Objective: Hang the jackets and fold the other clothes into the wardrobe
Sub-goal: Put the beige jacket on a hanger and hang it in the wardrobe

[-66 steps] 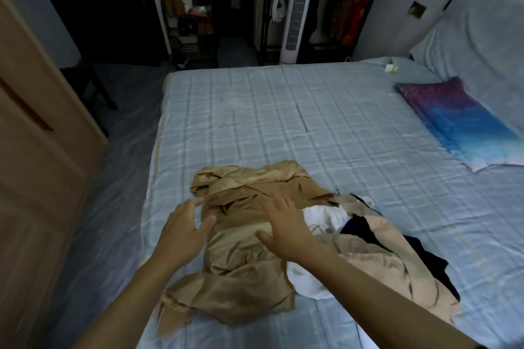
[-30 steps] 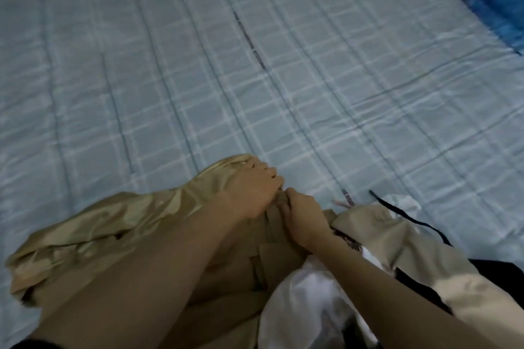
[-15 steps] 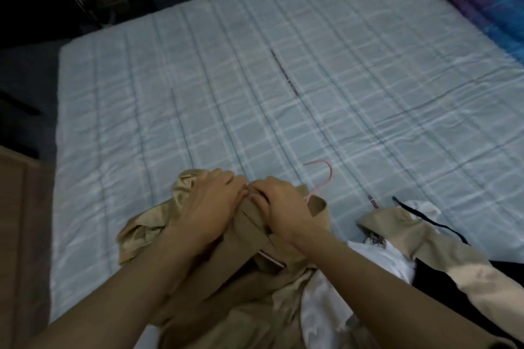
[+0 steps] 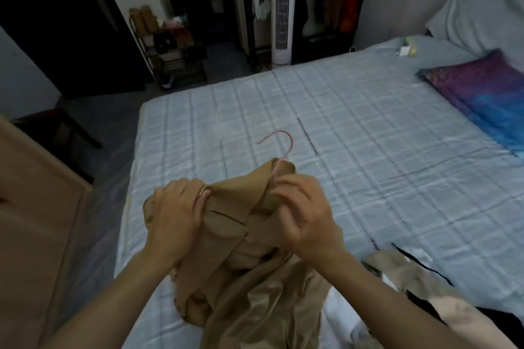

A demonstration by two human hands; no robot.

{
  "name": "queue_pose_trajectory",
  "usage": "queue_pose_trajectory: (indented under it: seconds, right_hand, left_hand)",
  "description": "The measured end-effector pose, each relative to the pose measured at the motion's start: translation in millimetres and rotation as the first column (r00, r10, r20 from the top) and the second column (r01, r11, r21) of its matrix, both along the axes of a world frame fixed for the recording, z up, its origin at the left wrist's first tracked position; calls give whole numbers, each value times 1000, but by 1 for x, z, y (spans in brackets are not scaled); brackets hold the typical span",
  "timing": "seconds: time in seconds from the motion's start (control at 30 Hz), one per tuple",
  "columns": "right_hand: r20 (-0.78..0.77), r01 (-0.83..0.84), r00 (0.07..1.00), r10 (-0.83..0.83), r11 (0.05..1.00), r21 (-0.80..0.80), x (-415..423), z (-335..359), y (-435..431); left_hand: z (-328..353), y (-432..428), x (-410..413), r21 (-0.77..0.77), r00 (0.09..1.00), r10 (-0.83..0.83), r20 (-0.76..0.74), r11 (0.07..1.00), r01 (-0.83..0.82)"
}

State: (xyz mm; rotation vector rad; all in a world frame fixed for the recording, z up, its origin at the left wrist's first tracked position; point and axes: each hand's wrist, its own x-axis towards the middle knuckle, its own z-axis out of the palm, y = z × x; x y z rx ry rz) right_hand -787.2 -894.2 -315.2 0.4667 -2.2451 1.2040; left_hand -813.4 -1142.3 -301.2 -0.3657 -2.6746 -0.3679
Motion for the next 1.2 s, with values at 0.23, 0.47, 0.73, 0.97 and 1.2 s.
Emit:
queue_pose_trajectory:
  seconds: [0.23, 0.47, 0.73, 0.97, 1.2]
  right_hand:
    - [384, 61, 898, -215, 925, 375, 36, 41, 42]
    - [72, 102, 990, -119, 973, 209, 70, 140, 42]
    - [49, 142, 988, -146, 987, 78, 140, 238, 54]
    - [-162, 140, 978, -133, 990, 30, 196, 315, 51]
    - [-322, 61, 945, -53, 998, 15, 238, 359, 46]
  left_hand:
    - [65, -12, 58, 212, 991, 96, -96, 974, -74]
    - [150, -9, 110, 290, 981, 122, -151, 954, -74]
    - [231, -2, 178, 329, 966, 104, -236, 944, -22]
    - [297, -3, 242, 249, 922, 121, -367, 968, -28]
    - [357, -3, 296, 219, 869, -89, -486, 950, 220]
